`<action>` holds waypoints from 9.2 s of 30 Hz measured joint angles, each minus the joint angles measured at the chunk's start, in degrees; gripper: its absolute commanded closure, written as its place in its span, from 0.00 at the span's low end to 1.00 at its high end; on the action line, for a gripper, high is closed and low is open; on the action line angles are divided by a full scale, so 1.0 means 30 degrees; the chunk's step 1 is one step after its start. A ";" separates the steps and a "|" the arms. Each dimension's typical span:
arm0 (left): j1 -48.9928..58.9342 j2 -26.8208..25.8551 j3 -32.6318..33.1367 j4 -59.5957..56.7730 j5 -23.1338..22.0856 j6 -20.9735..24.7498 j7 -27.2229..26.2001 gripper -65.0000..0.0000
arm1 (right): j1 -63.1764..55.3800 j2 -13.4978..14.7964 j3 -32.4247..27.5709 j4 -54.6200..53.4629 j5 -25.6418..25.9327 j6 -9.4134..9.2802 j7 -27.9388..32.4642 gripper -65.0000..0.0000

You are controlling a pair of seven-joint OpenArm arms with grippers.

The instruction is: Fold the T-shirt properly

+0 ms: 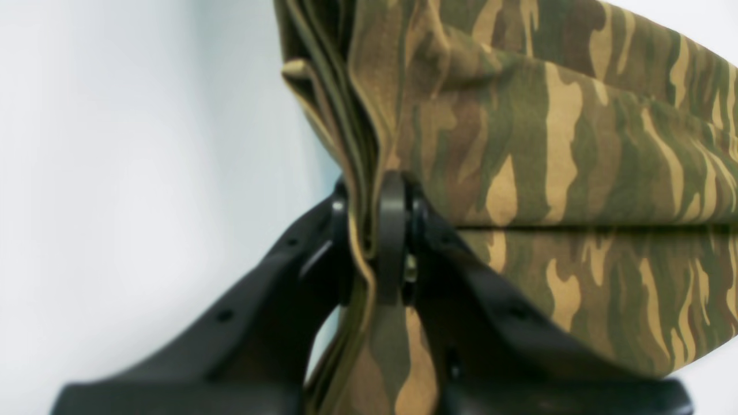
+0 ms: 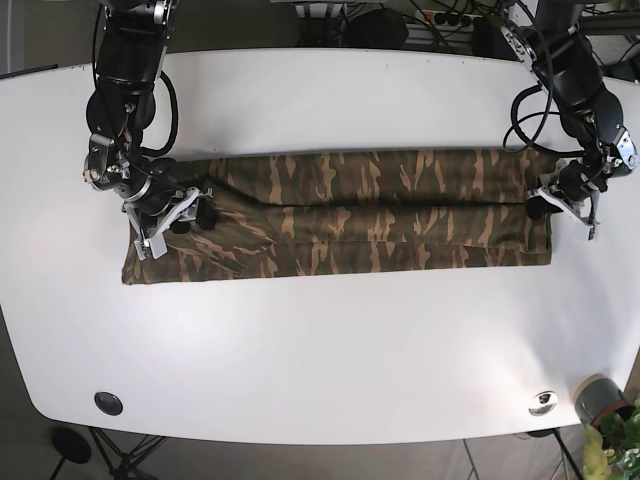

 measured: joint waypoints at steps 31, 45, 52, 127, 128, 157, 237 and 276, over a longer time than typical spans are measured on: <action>0.4058 0.6652 0.7759 1.3675 0.4765 0.0051 0.1217 1.00 | 0.0051 -0.0364 0.0036 -0.0015 0.0000 -0.0007 0.0029 0.52; 0.2936 0.9500 0.8888 1.2990 0.6870 0.0058 0.0976 1.00 | 0.0036 -0.0372 0.0036 -0.0007 0.0000 -0.0007 0.0022 0.52; 0.2069 0.9304 0.9653 1.1752 0.7082 0.0896 0.1209 1.00 | 0.0036 -0.0379 0.0036 -0.0007 0.0000 -0.0007 0.0022 0.52; 0.1719 0.5428 0.7453 0.7541 0.6637 0.0058 -0.1647 0.58 | 0.2820 0.3264 0.7934 -0.4218 0.7584 -0.1647 -0.5792 0.18; 0.1727 0.5428 0.7475 0.7519 0.6630 0.0058 -0.1683 0.58 | 0.2820 0.3330 0.7934 -0.4437 0.7592 -0.1647 -0.5770 0.18; 0.1851 0.5421 0.7482 0.7963 0.6710 0.0058 -0.1588 0.59 | 0.1923 0.1559 0.5311 -0.4663 0.8320 -0.1508 -0.4189 0.18; 0.0270 0.8794 1.3063 0.4641 0.6579 0.1078 -0.3373 0.59 | -0.0138 -0.4233 -0.3789 0.6368 0.2951 -0.1727 -0.3264 0.96; 0.0372 0.8852 1.3056 0.7737 0.6819 0.0998 -0.2820 0.59 | -0.2594 -0.3016 0.2047 0.9304 0.3184 -0.1574 -0.3082 0.06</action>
